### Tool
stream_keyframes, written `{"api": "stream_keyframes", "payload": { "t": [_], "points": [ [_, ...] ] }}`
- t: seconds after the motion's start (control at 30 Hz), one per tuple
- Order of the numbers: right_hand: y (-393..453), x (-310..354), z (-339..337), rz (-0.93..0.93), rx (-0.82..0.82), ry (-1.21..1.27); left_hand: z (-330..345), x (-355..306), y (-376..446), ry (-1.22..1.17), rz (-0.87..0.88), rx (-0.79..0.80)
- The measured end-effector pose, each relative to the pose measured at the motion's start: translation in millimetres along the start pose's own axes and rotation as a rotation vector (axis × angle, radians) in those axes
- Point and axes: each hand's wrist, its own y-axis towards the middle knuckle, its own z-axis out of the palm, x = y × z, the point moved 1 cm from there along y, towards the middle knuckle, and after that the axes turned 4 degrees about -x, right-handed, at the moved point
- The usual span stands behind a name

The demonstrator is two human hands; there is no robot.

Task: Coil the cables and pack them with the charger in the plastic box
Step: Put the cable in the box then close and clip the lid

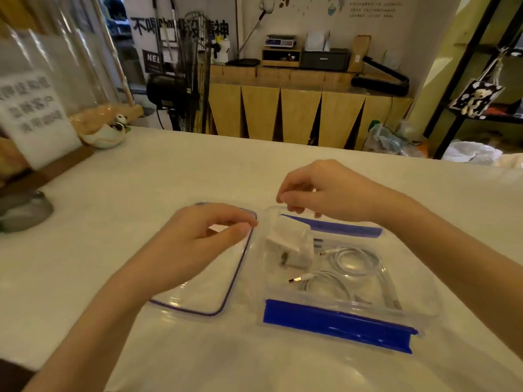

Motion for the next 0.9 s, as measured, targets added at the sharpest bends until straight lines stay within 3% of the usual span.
{"api": "stream_keyframes", "payload": {
  "t": [0.1, 0.17, 0.33, 0.5, 0.73, 0.9],
  "points": [
    [37, 4, 18, -0.089, -0.02, -0.045, -6, 45, -20, 0.055, -0.115, -0.32],
    [62, 1, 31, -0.089, 0.0, -0.088, -7, 70, -35, 0.184, -0.18, -0.424],
    [101, -8, 56, 0.06, 0.185, -0.291, -9, 98, -56, 0.398, -0.255, -0.479],
    [112, -17, 67, 0.184, 0.337, -0.285, -8, 114, -58, 0.461, -0.32, -0.452],
    [112, -25, 68, 0.174, 0.209, -0.261, -17, 106, -54, 0.201, -0.309, -0.592],
    [102, -28, 48, 0.236, 0.011, 0.086, -30, 89, -37, -0.166, -0.298, -0.691]
  ]
}}
